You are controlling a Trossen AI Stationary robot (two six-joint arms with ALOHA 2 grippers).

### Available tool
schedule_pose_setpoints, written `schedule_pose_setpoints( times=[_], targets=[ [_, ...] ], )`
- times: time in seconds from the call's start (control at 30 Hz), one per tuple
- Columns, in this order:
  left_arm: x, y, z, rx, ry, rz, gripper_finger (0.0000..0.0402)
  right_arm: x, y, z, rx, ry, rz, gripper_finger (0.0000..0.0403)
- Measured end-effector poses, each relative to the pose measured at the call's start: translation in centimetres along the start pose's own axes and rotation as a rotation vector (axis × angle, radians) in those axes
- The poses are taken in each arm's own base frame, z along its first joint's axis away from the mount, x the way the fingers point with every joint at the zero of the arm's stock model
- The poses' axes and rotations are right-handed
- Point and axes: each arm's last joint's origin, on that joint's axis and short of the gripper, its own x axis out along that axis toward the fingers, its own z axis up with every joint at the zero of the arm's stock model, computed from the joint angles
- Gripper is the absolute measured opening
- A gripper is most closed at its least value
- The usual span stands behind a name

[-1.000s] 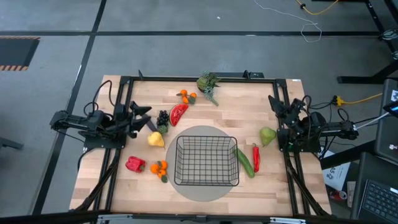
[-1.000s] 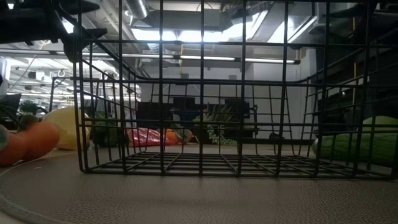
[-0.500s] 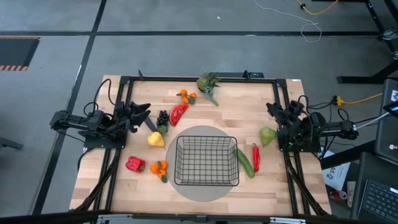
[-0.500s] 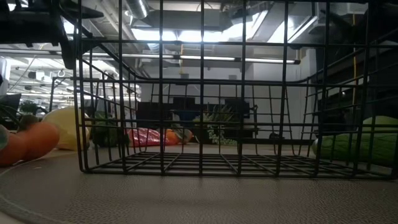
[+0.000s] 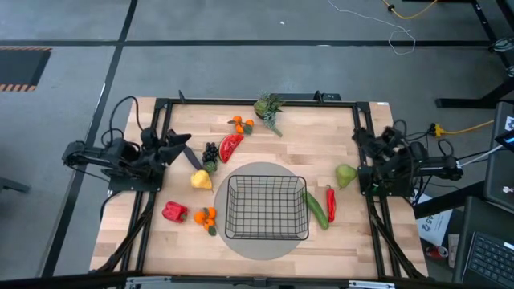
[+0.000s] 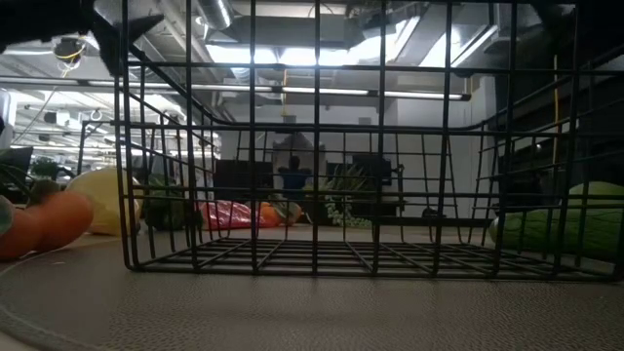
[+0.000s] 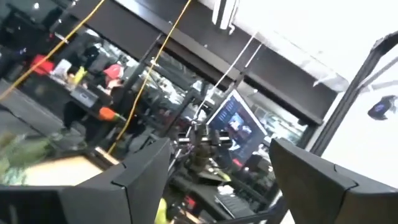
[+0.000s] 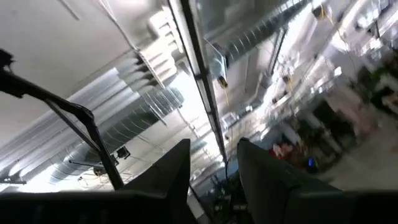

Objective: Build produce basket
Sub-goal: Put the black grapes into the black wire basket

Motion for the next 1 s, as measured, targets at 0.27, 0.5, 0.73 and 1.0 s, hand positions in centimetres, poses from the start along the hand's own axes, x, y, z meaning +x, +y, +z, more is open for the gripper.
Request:
schedule_pose_setpoints(
  times=[0.27,0.5,0.73,1.0],
  targets=[
    [4.3,-2.5,0.7,0.196,0.119,0.036,0.0270,2.4,2.0,2.2,-0.305,0.155,-0.124,0.0134],
    [8.2,-3.7,-0.3,0.271,0.176,0.156,0.0270,4.3,2.6,2.9,-0.391,0.345,-0.392,0.0134],
    [11.8,-4.3,-1.3,0.321,0.220,0.222,0.0270,5.9,2.2,1.9,-0.472,0.485,-0.619,0.0134],
    [15.0,-4.1,-1.2,0.430,0.453,0.372,0.0270,6.8,1.5,0.1,-0.439,0.615,-0.755,0.0134]
  ],
)
